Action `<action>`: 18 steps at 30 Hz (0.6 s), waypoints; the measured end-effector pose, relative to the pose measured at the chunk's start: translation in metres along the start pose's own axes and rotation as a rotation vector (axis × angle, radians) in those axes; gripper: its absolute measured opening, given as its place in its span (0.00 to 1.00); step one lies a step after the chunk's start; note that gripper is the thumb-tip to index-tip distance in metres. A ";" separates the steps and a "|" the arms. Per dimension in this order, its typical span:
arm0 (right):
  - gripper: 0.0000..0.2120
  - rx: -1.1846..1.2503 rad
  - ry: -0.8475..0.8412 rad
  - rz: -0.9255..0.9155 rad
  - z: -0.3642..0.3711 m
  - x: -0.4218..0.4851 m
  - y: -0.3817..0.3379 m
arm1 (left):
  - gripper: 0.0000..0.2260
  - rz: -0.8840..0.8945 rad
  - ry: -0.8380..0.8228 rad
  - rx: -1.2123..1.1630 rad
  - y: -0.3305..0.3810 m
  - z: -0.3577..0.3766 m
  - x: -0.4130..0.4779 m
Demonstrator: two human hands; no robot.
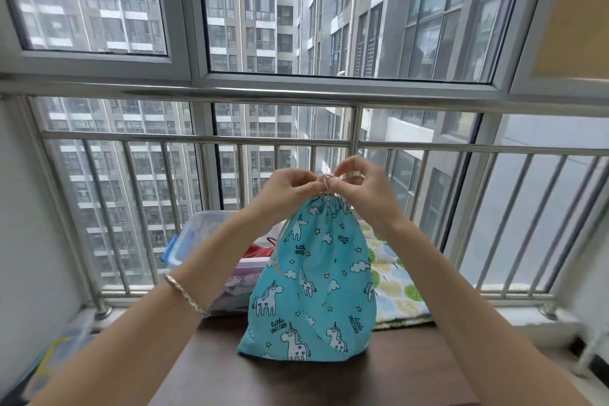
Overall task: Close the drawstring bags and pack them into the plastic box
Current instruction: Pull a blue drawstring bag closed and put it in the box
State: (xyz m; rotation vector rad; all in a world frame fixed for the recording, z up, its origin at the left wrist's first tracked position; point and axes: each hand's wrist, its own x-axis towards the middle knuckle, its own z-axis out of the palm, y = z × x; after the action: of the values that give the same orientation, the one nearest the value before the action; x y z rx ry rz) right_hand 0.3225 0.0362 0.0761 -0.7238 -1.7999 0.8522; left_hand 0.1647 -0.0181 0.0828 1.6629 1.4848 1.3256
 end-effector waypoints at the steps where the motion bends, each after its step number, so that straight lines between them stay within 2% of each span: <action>1: 0.06 -0.054 0.020 -0.047 0.000 -0.001 -0.001 | 0.08 -0.008 -0.003 -0.017 0.000 0.000 0.000; 4: 0.04 -0.114 0.029 -0.094 -0.001 0.002 0.000 | 0.11 -0.020 -0.029 -0.082 -0.002 0.000 0.001; 9: 0.14 -0.085 -0.068 -0.070 -0.005 -0.001 -0.001 | 0.11 -0.056 -0.078 -0.072 -0.003 -0.007 0.005; 10: 0.12 -0.078 -0.093 -0.061 -0.009 0.000 -0.001 | 0.12 -0.066 -0.099 -0.053 -0.003 -0.009 0.005; 13: 0.04 -0.164 -0.177 -0.073 -0.015 0.005 -0.002 | 0.11 -0.068 -0.139 0.019 -0.003 -0.010 0.004; 16: 0.05 -0.223 -0.244 -0.002 -0.020 0.008 0.004 | 0.08 0.004 -0.090 0.188 0.001 -0.015 0.002; 18: 0.07 -0.137 -0.228 0.106 -0.033 0.011 0.011 | 0.07 0.058 -0.052 0.372 -0.002 -0.024 0.003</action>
State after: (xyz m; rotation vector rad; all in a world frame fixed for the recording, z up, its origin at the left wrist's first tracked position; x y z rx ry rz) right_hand 0.3501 0.0588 0.0817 -0.8445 -2.0533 0.9176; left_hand 0.1423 -0.0201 0.0909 1.9650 1.7433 1.0710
